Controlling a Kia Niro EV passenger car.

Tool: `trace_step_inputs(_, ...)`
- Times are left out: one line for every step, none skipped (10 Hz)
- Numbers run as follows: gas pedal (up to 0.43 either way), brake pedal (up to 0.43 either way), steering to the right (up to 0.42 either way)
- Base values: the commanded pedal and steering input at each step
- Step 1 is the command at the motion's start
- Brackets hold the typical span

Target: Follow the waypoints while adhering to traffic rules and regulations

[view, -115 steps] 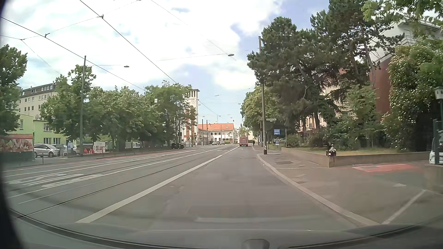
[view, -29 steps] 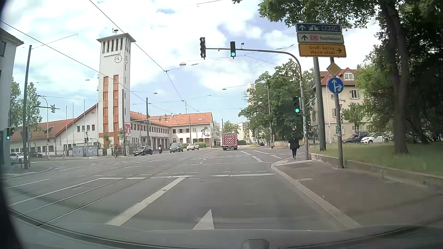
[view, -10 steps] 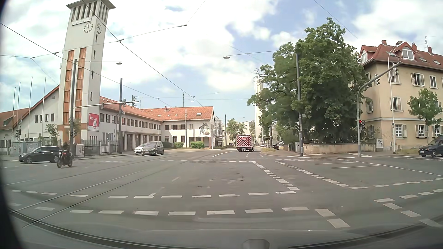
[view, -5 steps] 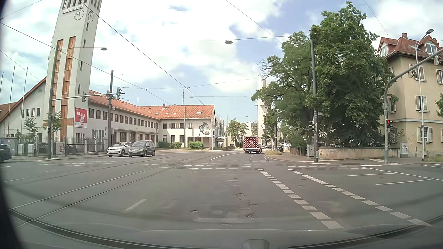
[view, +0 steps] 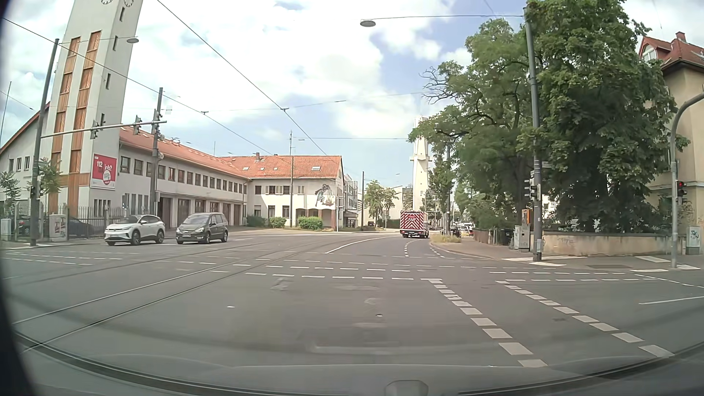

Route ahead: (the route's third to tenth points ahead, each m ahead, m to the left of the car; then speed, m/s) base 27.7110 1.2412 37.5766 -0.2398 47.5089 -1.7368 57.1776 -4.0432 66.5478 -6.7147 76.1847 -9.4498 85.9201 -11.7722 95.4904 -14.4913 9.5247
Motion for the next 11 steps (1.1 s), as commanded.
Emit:
trace_step_inputs(0.059,0.024,-0.005)
trace_step_inputs(0.059,0.024,-0.004)
trace_step_inputs(0.059,0.024,-0.003)
trace_step_inputs(0.059,0.024,-0.003)
trace_step_inputs(0.059,0.024,-0.003)
trace_step_inputs(0.059,0.024,-0.002)
trace_step_inputs(0.059,0.024,-0.002)
trace_step_inputs(0.059,0.024,-0.001)
trace_step_inputs(0.059,0.024,0.0)
trace_step_inputs(0.059,0.024,0.003)
trace_step_inputs(0.059,0.024,0.004)
